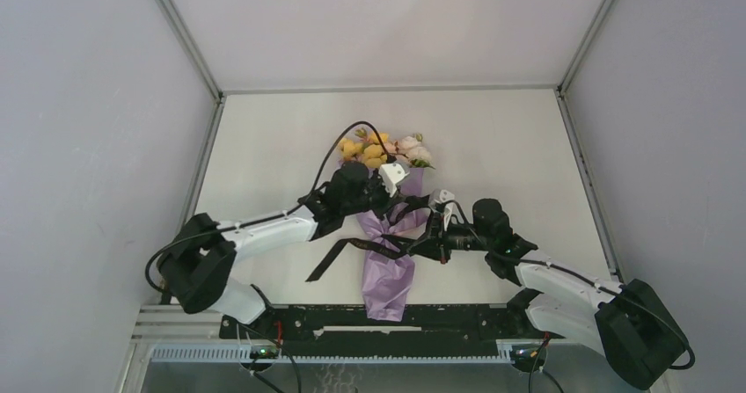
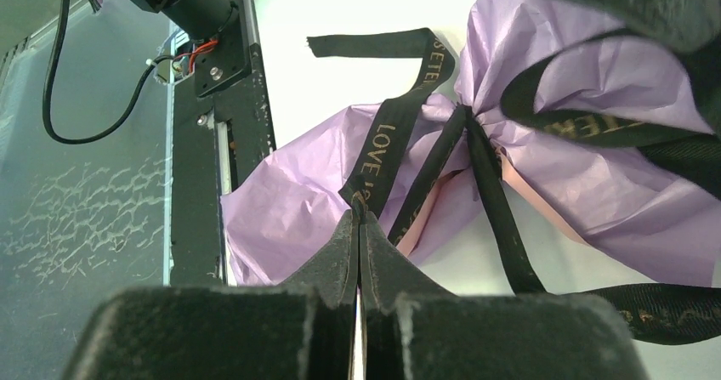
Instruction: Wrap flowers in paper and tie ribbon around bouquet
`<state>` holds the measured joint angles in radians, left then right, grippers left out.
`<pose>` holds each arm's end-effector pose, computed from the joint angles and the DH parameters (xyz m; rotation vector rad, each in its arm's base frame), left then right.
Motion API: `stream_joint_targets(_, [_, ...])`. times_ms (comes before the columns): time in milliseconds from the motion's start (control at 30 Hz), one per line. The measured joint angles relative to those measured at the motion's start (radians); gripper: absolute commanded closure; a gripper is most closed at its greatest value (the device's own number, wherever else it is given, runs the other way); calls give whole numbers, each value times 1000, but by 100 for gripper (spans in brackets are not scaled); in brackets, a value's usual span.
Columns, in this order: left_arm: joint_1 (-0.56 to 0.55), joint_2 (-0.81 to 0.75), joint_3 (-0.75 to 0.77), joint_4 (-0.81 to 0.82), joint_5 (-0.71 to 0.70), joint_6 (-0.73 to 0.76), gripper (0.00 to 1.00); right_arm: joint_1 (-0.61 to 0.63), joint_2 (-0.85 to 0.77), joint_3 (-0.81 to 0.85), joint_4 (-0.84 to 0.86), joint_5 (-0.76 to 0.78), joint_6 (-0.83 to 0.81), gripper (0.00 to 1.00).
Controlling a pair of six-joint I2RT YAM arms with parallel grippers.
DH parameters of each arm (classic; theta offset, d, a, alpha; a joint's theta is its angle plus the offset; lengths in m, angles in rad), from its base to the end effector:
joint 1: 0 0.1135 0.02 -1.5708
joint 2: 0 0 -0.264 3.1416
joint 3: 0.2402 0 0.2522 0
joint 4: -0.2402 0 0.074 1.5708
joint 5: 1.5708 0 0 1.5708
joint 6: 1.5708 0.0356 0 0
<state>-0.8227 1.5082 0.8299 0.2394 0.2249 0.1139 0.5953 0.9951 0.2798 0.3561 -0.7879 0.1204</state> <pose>0.2188 -0.2475 0.2238 1.0608 1.7700 -0.6718 0.1459 0.1293 0.1847 -0.9975 1.7511 1.2238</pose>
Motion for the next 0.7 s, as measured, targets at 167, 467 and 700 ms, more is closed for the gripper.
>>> stream_joint_targets(167, [14, -110, 0, -51, 26, 23, 100, -2, -3, 0, -9, 0, 0, 100])
stream_joint_targets(467, [174, -462, -79, -316, 52, 127, 100, 14, 48, 148, -53, 1, -28, 100])
stream_joint_targets(700, [241, -735, -180, -553, 107, 136, 100, 31, 256, 321, 7, 14, 15, 100])
